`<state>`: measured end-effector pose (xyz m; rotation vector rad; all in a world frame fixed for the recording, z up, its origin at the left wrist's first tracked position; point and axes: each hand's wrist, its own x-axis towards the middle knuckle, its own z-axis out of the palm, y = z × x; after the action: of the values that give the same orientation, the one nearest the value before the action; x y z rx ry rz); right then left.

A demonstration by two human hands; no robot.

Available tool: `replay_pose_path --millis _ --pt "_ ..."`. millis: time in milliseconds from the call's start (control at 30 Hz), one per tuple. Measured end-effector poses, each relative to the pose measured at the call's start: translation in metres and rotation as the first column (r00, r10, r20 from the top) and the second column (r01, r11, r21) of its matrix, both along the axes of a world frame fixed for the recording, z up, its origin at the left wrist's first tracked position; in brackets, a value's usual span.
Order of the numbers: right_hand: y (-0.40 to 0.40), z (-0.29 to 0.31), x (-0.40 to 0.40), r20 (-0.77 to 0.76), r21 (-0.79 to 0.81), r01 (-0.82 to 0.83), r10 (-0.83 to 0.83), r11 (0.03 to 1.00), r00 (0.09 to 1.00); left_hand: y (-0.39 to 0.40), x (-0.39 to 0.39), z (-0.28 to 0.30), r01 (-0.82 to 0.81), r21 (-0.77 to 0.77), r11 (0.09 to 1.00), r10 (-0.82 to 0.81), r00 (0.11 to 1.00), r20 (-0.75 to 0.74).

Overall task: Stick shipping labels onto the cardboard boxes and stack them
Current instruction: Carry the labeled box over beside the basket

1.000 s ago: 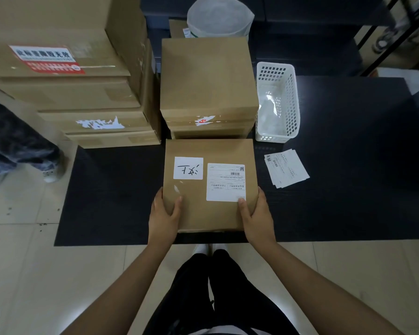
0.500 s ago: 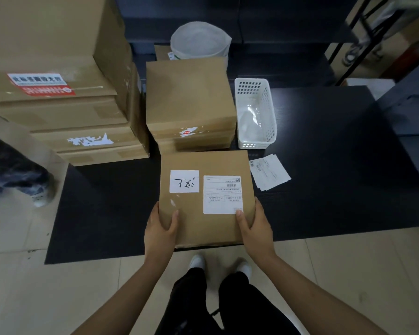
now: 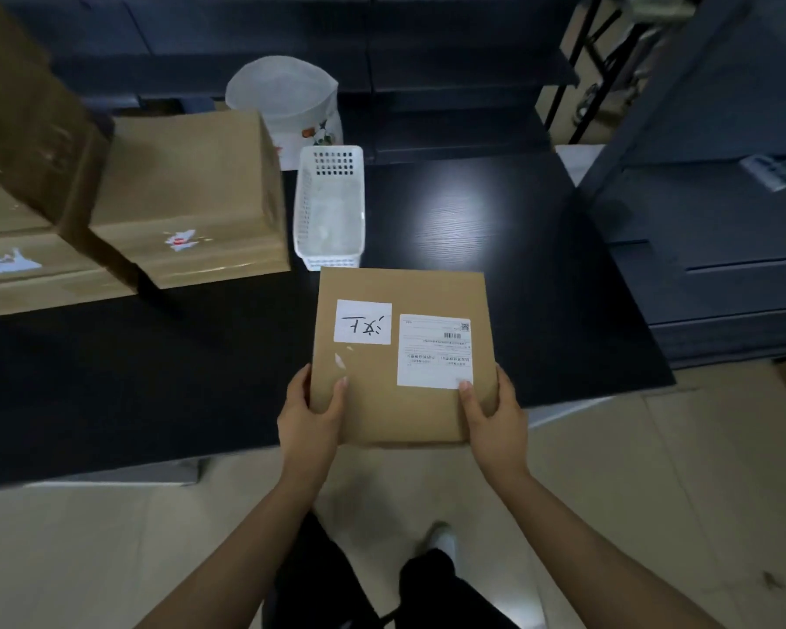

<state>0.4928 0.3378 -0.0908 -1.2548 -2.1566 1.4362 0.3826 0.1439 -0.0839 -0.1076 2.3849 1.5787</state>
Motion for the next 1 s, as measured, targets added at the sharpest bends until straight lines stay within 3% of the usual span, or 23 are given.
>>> replay_pose_path --millis 233,567,833,1000 --pt "0.079 0.012 0.023 -0.033 -0.040 0.056 -0.058 0.998 0.998 0.071 0.026 0.007 0.010 0.096 0.995 -0.010 1.000 0.007" --pt "0.148 0.015 -0.019 -0.024 -0.046 0.045 -0.046 0.998 0.999 0.142 -0.021 0.009 0.030 0.100 0.995 -0.027 0.999 -0.034" --pt "0.245 0.001 -0.128 -0.047 -0.068 -0.034 0.031 0.997 0.998 0.229 -0.119 -0.002 -0.030 0.025 0.999 0.031 0.999 -0.016" --pt "0.290 0.000 -0.222 -0.069 -0.024 -0.120 0.118 0.992 0.991 0.270 -0.203 -0.001 -0.066 -0.053 0.996 0.060 0.993 -0.100"
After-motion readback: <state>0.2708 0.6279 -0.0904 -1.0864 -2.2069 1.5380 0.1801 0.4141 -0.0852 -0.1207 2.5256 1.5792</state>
